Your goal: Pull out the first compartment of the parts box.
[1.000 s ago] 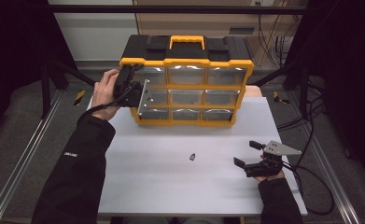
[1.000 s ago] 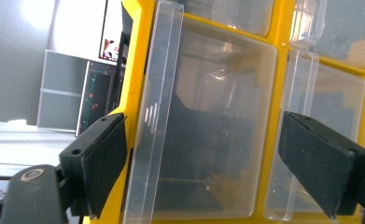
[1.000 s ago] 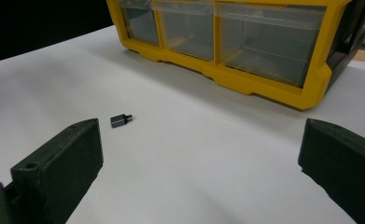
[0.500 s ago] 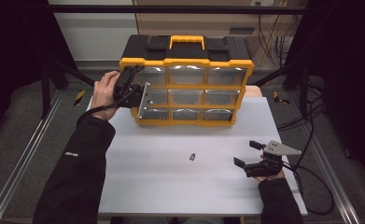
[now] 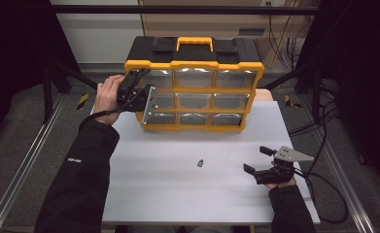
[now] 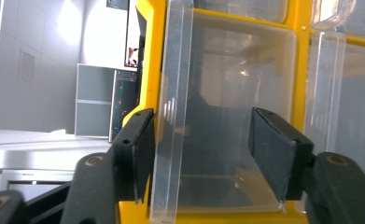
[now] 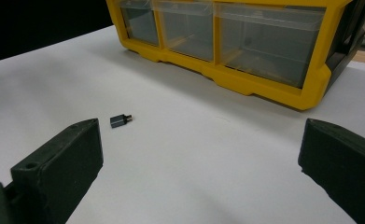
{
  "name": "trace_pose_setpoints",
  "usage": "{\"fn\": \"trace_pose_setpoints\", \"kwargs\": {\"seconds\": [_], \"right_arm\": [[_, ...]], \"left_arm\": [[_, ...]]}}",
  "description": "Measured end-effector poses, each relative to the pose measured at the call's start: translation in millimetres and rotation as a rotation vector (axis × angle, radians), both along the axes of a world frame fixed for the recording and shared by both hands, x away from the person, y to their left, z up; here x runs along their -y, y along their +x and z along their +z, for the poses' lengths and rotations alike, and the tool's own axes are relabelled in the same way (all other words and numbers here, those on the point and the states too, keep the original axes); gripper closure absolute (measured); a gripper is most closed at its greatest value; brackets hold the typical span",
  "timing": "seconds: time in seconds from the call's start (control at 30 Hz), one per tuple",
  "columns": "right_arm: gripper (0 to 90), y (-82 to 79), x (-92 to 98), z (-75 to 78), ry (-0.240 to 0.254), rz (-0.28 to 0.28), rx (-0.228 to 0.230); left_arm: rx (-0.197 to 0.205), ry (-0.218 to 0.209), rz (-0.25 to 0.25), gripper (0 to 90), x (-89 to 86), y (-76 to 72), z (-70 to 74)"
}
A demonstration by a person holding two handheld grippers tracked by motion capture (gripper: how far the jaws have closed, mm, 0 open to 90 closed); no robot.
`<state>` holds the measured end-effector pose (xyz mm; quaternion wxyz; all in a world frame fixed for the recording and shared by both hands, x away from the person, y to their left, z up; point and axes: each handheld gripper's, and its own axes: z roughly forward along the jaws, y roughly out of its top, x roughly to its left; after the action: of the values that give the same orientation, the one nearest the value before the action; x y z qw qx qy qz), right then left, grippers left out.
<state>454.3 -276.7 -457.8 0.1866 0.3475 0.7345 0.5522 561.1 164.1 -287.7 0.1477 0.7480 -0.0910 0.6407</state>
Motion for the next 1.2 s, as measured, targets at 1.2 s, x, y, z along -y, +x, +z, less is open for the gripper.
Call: {"fn": "trace_pose_setpoints", "kwargs": {"seconds": [1.2], "right_arm": [[0.4, 0.1, -0.1, 0.0, 0.003, -0.002, -0.001]], "left_arm": [[0.138, 0.017, 0.004, 76.0, -1.3, -0.9, -1.2]]}}
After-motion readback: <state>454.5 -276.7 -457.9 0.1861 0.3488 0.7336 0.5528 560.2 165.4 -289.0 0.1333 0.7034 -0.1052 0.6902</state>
